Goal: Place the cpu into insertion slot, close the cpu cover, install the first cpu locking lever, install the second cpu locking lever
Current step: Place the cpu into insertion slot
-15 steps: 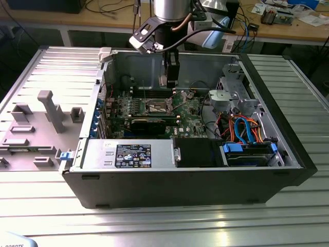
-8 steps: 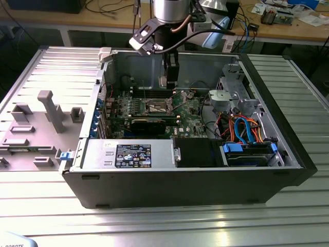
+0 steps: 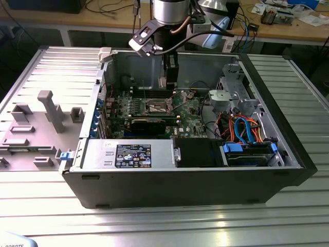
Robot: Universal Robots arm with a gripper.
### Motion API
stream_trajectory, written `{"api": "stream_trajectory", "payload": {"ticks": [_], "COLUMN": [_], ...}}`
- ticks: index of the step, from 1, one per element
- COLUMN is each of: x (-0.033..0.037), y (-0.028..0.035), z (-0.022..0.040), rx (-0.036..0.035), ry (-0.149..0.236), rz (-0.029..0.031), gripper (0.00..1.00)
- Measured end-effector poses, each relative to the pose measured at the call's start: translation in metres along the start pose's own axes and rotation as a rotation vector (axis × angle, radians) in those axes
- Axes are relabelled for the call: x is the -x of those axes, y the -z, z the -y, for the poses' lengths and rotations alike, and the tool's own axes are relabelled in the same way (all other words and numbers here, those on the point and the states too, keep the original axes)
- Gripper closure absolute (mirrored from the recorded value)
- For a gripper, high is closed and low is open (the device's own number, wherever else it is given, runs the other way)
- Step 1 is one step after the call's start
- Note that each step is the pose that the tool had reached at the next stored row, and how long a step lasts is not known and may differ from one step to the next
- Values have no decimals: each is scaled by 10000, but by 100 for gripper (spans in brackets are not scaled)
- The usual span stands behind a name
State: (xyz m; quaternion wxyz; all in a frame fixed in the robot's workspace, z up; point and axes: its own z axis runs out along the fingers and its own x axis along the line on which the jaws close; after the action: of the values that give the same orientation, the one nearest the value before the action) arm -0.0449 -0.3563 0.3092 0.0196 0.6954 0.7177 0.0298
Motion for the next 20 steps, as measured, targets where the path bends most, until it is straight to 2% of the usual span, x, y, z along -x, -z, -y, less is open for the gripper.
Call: {"api": "stream_trajectory", "payload": {"ticks": [13, 20], "x": [0, -1], "y": [-57, -60], "z": [34, 36], "rx": [1, 1], "ry": [-32, -33], "rz": [3, 2], "gripper": [46, 46]}}
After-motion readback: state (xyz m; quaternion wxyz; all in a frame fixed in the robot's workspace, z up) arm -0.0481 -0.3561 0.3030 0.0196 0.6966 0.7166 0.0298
